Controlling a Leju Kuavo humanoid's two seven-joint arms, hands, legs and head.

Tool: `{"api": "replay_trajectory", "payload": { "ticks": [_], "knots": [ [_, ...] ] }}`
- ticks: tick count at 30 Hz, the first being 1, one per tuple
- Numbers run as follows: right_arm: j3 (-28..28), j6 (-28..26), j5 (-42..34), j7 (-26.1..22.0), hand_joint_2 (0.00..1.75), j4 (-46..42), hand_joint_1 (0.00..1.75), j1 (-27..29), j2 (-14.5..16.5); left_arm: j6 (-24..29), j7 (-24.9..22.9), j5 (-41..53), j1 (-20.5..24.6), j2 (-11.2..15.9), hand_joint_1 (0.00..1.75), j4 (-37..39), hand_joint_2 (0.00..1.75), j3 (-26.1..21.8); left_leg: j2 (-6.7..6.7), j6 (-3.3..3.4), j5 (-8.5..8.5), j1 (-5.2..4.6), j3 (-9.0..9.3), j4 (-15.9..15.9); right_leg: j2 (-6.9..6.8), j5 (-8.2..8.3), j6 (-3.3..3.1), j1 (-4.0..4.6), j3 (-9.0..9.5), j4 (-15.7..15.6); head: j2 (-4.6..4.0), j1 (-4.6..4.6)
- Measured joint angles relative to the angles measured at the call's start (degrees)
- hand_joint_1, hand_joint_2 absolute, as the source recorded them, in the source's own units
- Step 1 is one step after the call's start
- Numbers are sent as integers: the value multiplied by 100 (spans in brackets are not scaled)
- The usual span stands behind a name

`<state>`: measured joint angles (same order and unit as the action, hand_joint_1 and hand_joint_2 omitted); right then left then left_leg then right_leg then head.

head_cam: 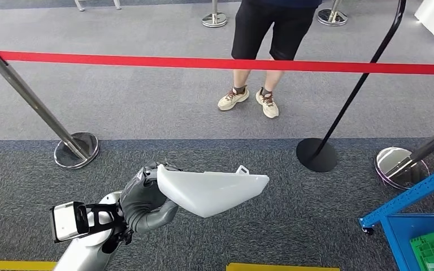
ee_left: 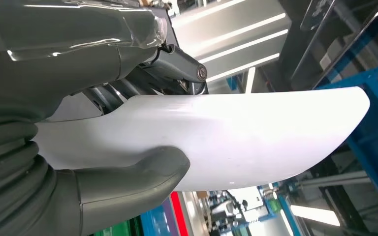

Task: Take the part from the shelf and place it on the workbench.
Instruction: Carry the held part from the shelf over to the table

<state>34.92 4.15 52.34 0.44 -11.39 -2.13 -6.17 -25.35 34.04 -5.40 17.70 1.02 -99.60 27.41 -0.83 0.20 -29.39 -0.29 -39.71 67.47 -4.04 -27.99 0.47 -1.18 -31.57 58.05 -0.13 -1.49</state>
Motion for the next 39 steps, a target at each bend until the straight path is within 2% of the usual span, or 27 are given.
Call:
{"api": "replay_trajectory", "payload": {
  "ticks": [2, 3, 4, 6, 8, 10, 11, 12, 13, 14, 15, 17, 19, 20, 21, 23, 25, 27, 28, 29, 30, 32, 33, 34, 36, 38, 39],
  "knots": [
    [-1, 0, 8, -14, 0, 0, 0, -5, -4, 0, 54, -4, 6, 7, 175, 1, 175, -38, -267, 61, 212, -55, 414, -725, -114, -38, 41, 19, 46, 0, 0, 4],
    [-1, 1, 11, -17, 0, 0, 0, -8, -9, 0, 82, -7, 8, 11, 175, 2, 175, -56, -349, 90, 233, -83, 516, -904, -168, -59, 69, 23, 70, -1, 0, 5],
    [-2, 2, 17, -18, 0, 0, 0, -12, -12, 0, 105, -8, 10, 16, 175, 3, 175, -76, -352, 112, 214, -107, 543, -960, -224, -78, 100, 24, 94, -8, 0, 8],
    [-9, 4, 33, -18, 0, -2, 0, -32, -10, 0, 139, -8, 8, 28, 175, 2, 175, -110, -200, 164, 235, -102, 572, -997, -314, -114, 161, 5, 146, -19, 0, 9],
    [-16, 9, 45, -18, 0, -3, 0, -45, -1, 0, 168, -4, 13, 32, 175, 2, 175, -135, -62, 224, 273, -61, 635, -1044, -95, -274, 202, -11, 75, 204, 0, 31],
    [-19, 13, 51, -18, 0, -2, 0, -24, -5, -1, 193, 10, 12, 31, 175, 15, 175, -147, 81, 256, 285, -36, 659, -1056, 245, -606, 216, -17, -259, 886, 0, 69],
    [-19, 13, 58, -18, 0, -2, 0, -5, -11, -2, 202, 23, 0, 32, 175, 28, 175, -150, 165, 261, 282, -35, 657, -1056, 321, -749, 221, -15, -471, 1280, 0, 81],
    [-19, 13, 69, -18, 0, -2, 0, 10, -14, -7, 211, 33, -18, 36, 175, 43, 175, -150, 254, 263, 280, -34, 658, -1054, 355, -804, 224, -15, -629, 1541, 0, 87],
    [-19, 13, 80, -18, 0, -2, 0, 18, -12, -12, 220, 41, -34, 40, 175, 57, 175, -151, 345, 259, 278, -30, 663, -1052, 372, -744, 225, -17, -694, 1595, 0, 89],
    [-20, 13, 89, -18, 0, -2, 0, 18, -10, -18, 226, 44, -44, 44, 175, 70, 175, -152, 436, 250, 272, -22, 672, -1045, 395, -572, 225, -23, -640, 1405, 0, 87],
    [-20, 13, 95, -19, 0, -2, 0, 14, -8, -23, 230, 44, -48, 46, 175, 78, 175, -153, 522, 232, 261, -9, 682, -1031, 464, -333, 231, -39, -490, 1022, 0, 88],
    [-21, 13, 98, -23, 0, 3, 0, 7, 3, -31, 235, 45, -45, 47, 175, 91, 175, -156, 684, 168, 227, 0, 659, -978, 771, -42, 251, -86, -183, 304, 0, 91],
    [-21, 15, 104, -28, 0, 9, 0, 2, 18, -36, 243, 49, -44, 50, 175, 113, 175, -158, 833, 95, 226, 13, 598, -948, 940, -33, 224, -95, -75, 66, 0, 94],
    [-21, 18, 107, -31, 0, 9, 0, -3, 22, -37, 252, 52, -44, 55, 175, 129, 175, -162, 911, 64, 238, 29, 573, -953, 880, -32, 184, -83, -62, 53, 0, 93],
    [-21, 22, 109, -31, 0, 8, 0, -12, 25, -37, 267, 54, -48, 62, 175, 147, 175, -167, 920, 38, 239, 38, 551, -950, 803, -28, 143, -76, -54, 44, 0, 96],
    [-21, 30, 110, -33, 0, 7, 0, -26, 24, -42, 308, 55, -35, 73, 175, 189, 175, -182, 664, -4, 113, 26, 427, -737, 652, -25, 61, -70, -30, 27, 0, 59],
    [-21, 33, 110, -35, 0, 7, 0, -19, 15, -52, 344, 56, -13, 75, 175, 247, 175, -186, 276, -31, -215, 13, 78, -54, 487, -41, 4, -41, -21, 24, 0, 14],
    [-21, 34, 110, -34, 0, 7, 0, -3, 5, -64, 358, 56, -7, 75, 175, 315, 175, -184, 144, -37, -448, 20, -297, 644, 303, -59, -23, -7, -19, 25, 0, 6],
    [-21, 34, 110, -33, 0, 7, 0, -3, 1, -68, 358, 55, -4, 76, 175, 339, 175, -184, 128, -31, -420, 21, -351, 729, 219, -67, -30, 5, -14, 25, 0, 5],
    [-21, 35, 110, -33, 0, 7, 0, -11, 2, -69, 358, 54, 4, 76, 175, 360, 175, -184, 109, -15, -284, 17, -269, 563, 141, -78, -34, 14, -1, 25, 0, 5],
    [-21, 36, 110, -31, 0, 7, 0, -23, 5, -70, 358, 51, 20, 75, 175, 373, 175, -184, 37, 16, -85, 2, -68, 189, 70, -92, -33, 21, 22, 25, 0, 5],
    [-21, 39, 110, -17, 0, 7, 0, -40, 15, -73, 359, 42, 81, 69, 175, 391, 175, -182, -270, 95, 178, -76, 380, -612, -52, -132, -9, 40, 73, 27, 0, 5],
    [-21, 39, 111, -5, 0, 7, 0, -46, 17, -78, 361, 34, 115, 63, 175, 400, 175, -180, -384, 130, 217, -117, 514, -845, -114, -151, 12, 50, 91, 29, 0, 8],
    [-21, 40, 112, 6, 0, 7, 0, -49, 22, -84, 364, 27, 141, 58, 175, 412, 175, -178, -424, 152, 199, -148, 561, -931, -180, -166, 34, 58, 105, 26, 0, 9],
    [-21, 42, 115, 18, 0, 4, 0, -67, 31, -101, 368, 11, 163, 48, 175, 437, 175, -173, -278, 195, 220, -142, 585, -978, -281, -195, 84, 59, 143, 17, 0, 9],
    [-21, 47, 122, 14, 0, -1, 0, -83, 36, -125, 362, -26, 189, 20, 175, 455, 175, -168, -138, 251, 258, -93, 620, -1027, -53, -321, 138, 41, 87, 201, 0, 19],
    [-21, 50, 126, 10, 0, -2, 0, -81, 30, -140, 353, -49, 204, -3, 175, 463, 175, -161, -72, 274, 271, -66, 634, -1041, 129, -462, 164, 31, -48, 478, 0, 30]
  ]
}}
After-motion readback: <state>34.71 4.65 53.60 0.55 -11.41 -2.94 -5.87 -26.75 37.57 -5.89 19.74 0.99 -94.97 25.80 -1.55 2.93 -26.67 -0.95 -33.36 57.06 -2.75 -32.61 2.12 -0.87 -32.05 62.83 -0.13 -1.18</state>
